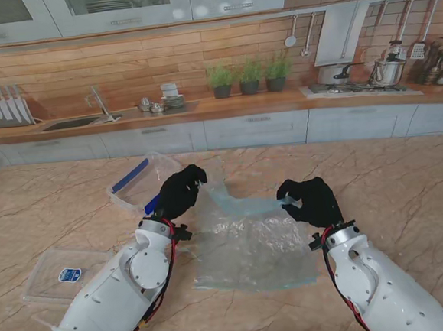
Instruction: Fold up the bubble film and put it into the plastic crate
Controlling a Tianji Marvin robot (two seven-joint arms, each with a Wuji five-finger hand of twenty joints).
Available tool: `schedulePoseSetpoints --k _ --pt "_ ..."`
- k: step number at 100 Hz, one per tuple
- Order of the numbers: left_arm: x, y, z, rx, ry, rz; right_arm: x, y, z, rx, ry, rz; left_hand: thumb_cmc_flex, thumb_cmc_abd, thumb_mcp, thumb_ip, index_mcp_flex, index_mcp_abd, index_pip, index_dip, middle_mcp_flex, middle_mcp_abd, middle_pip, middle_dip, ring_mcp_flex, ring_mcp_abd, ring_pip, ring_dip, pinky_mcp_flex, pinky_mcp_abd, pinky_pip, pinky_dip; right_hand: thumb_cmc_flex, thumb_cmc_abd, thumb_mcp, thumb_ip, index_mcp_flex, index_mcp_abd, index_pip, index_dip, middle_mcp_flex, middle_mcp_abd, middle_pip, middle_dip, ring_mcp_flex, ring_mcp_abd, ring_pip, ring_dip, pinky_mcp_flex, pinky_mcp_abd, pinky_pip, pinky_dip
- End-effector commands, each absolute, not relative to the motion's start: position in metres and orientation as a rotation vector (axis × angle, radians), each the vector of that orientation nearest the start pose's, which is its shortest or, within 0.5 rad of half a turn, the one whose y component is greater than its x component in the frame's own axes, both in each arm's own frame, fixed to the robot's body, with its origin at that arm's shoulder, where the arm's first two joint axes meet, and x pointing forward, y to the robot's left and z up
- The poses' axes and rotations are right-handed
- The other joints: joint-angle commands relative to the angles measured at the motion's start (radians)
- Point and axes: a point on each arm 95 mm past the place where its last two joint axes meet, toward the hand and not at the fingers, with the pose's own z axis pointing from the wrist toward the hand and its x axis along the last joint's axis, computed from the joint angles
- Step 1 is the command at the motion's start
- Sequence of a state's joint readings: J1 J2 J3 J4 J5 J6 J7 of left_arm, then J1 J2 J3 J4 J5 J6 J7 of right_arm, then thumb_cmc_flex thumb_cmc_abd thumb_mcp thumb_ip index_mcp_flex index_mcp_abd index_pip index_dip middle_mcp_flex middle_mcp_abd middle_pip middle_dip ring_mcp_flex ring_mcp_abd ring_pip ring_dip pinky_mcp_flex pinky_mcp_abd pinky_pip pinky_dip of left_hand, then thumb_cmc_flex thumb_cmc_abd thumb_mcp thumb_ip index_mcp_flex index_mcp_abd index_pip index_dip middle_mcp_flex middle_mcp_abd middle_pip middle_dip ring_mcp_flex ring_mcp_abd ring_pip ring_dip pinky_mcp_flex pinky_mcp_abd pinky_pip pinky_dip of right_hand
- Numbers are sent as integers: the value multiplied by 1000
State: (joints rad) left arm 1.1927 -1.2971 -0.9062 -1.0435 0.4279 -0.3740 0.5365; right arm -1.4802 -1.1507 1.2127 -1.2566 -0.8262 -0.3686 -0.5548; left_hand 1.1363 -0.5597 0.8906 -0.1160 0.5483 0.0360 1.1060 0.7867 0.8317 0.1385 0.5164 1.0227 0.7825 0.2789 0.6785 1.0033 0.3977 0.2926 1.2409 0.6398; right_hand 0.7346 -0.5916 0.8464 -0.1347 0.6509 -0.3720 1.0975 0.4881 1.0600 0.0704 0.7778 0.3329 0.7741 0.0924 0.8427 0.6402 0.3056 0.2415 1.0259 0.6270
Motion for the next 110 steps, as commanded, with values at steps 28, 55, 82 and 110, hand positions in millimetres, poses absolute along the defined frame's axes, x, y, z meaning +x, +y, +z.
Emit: schedulePoseSetpoints --k 28,55,82,110 --pt "451 -58 -356 -1385 993 -2183 394 -39 -364 1046 1262 1895 4 -33 54 -27 14 -28 -12 -27 17 -37 14 -15 28 -27 -14 -21 -15 9 -23 -12 -2 -49 47 -36 1 -52 47 39 -2 -5 20 10 -9 -49 -39 -14 -14 0 -54 -11" --pt "440 -50 -361 -1318 1136 -2136 384 -39 -368 944 1473 1828 -4 -37 59 -27 15 -28 -15 -43 22 -36 5 -24 27 -26 -23 -42 -48 17 -44 6 -79 -123 46 -31 -77 -7 5 31 -85 -3 -5 17 -35 -47 -85 -19 -21 2 -99 3" --pt "423 -43 -368 -1298 1255 -2110 370 -42 -373 895 1589 1761 -13 -47 69 -26 29 -33 -25 -61 31 -37 -5 -33 32 -24 -21 -51 -59 23 -65 10 -202 -121 14 61 -156 97 -162 141 -212 6 -48 36 -82 -38 -125 -20 -32 1 -150 36" --pt "400 -36 -372 -1320 1298 -2112 359 -47 -375 870 1621 1739 -18 -54 75 -25 40 -36 -29 -69 39 -36 -5 -35 36 -20 -13 -47 -53 21 -64 17 -231 -109 -24 60 -171 109 -188 145 -231 13 -50 36 -87 -35 -133 -22 -32 1 -163 39"
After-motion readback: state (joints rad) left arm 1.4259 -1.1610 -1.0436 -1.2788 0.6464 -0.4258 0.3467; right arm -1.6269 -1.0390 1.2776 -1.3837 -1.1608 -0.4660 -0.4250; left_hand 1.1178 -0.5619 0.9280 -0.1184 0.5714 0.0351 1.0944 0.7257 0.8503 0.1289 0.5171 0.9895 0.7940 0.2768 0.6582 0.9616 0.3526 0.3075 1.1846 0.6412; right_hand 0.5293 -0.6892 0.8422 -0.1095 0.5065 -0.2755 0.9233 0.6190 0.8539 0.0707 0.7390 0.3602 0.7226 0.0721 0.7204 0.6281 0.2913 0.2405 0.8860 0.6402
